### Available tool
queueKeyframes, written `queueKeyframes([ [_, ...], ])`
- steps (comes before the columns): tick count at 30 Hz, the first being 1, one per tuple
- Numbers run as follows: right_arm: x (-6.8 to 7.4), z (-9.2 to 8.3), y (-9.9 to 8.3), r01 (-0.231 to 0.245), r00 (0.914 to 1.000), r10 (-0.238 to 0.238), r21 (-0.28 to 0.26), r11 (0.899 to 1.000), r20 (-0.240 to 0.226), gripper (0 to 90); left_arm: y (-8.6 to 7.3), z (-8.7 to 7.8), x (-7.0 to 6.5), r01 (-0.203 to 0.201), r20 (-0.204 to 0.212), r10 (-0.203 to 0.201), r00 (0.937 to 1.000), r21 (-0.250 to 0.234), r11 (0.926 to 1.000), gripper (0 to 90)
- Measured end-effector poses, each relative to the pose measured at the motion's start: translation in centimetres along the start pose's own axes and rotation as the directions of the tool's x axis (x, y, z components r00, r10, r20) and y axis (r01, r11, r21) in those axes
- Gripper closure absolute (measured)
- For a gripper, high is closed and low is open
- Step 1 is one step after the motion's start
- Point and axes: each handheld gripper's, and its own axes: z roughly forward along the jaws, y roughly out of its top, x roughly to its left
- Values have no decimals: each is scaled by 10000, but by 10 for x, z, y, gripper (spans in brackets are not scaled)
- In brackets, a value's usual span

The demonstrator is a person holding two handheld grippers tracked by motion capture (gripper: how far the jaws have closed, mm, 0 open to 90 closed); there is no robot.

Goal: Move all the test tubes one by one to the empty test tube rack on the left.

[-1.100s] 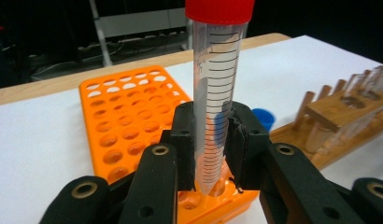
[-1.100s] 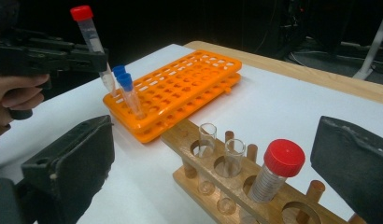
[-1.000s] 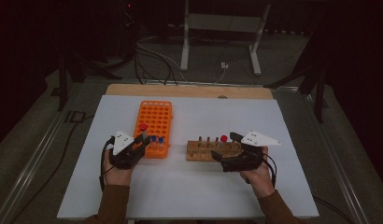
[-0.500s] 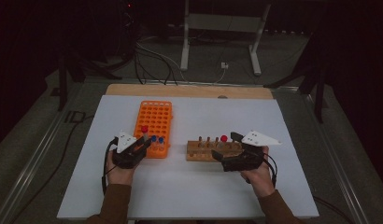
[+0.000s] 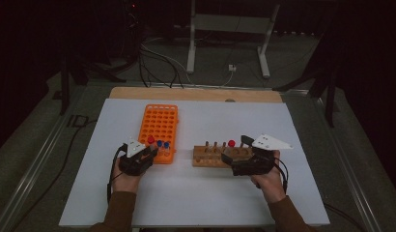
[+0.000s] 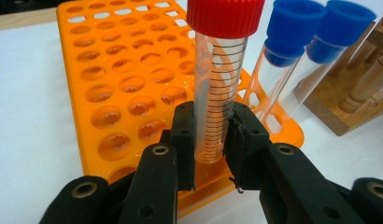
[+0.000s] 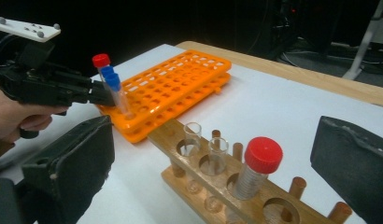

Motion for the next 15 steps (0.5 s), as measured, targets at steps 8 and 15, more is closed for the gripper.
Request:
queueKeyframes([
  [8, -5, 3, -3, 4, 9999, -6, 123, 9999, 162, 0, -1, 1, 0, -39, 38, 39, 10000, 71, 10000, 746],
  [15, -12, 8, -8, -165, 9997, 158, 352, 9992, 188, 20, -1, -1, 2, 136, 81, -136, 9999, 58, 9999, 693],
])
